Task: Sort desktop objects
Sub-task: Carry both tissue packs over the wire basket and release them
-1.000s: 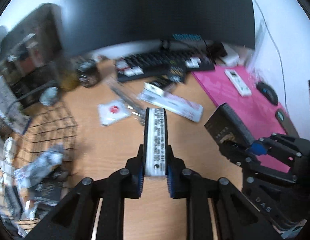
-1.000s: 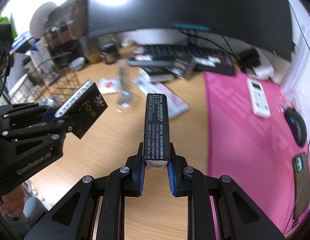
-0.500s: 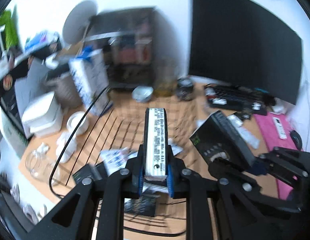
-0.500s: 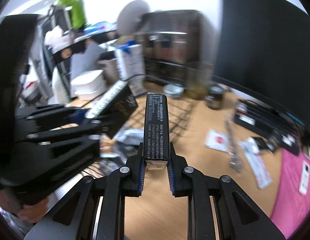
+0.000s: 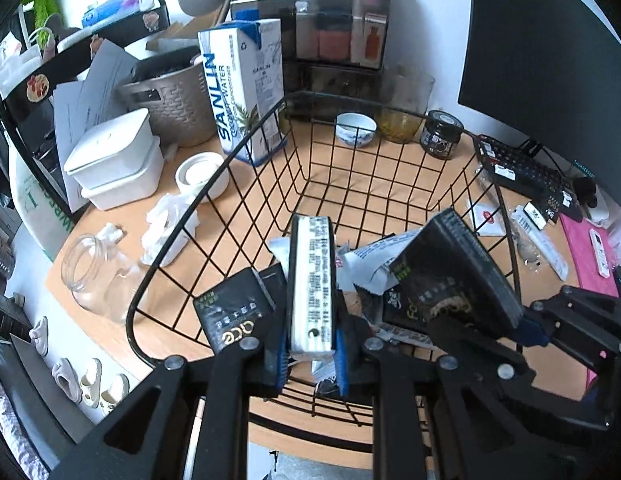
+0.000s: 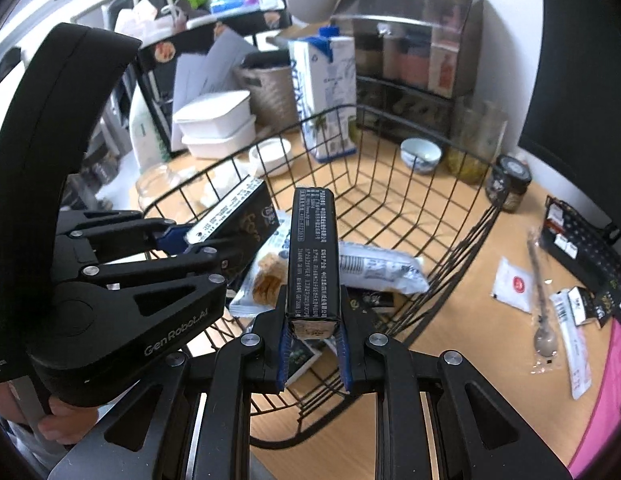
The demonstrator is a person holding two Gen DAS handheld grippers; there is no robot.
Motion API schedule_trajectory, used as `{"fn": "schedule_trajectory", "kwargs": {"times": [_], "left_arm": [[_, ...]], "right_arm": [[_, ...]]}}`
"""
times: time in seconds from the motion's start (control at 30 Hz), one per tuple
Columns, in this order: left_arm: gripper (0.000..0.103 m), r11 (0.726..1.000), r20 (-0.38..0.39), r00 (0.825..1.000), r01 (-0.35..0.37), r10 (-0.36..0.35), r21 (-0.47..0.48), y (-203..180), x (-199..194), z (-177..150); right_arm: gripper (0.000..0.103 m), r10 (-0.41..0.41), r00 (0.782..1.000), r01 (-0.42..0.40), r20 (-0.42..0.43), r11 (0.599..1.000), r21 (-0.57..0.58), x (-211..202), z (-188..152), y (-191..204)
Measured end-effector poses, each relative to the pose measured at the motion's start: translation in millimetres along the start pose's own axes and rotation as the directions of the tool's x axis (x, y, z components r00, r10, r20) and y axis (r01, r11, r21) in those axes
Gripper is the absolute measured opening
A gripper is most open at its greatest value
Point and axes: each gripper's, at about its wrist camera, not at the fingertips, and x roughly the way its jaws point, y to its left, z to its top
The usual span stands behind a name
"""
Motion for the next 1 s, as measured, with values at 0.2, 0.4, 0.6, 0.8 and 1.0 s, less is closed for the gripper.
{"fn": "schedule_trajectory", "kwargs": {"times": [0.2, 0.4, 0.6, 0.8, 1.0], "left_arm": [[0.021, 1.0, 0.008, 1.0, -0.002, 0.002, 0.007, -1, -1, -1], [0.063, 1.0, 0.064, 0.998, -0.026, 0.026, -0.007, 4, -12, 2], [0.067, 1.0, 0.098, 0.995, 0.0, 0.0, 0.001, 1, -23, 7], [0.068, 0.998, 0.12, 0.992, 0.031, -0.037, 0.048, -26, -30, 11], [0.068, 0.99, 0.13, 0.988, 0.072, -0.087, 0.12, -67, -31, 15]], "right_arm": [[0.021, 0.01, 1.0, -0.01, -0.004, 1.0, 0.015, 6, -1, -2], [0.023, 0.024, 0.999, -0.025, 0.033, 0.999, 0.036, -3, 1, -9], [0.029, 0.02, 0.998, -0.023, 0.06, 0.998, 0.054, -19, -1, -14], [0.032, -0.027, 0.994, 0.018, 0.107, 0.996, 0.087, -47, -10, -31], [0.032, -0.098, 0.988, 0.078, 0.119, 0.983, 0.167, -72, -26, -72]]}}
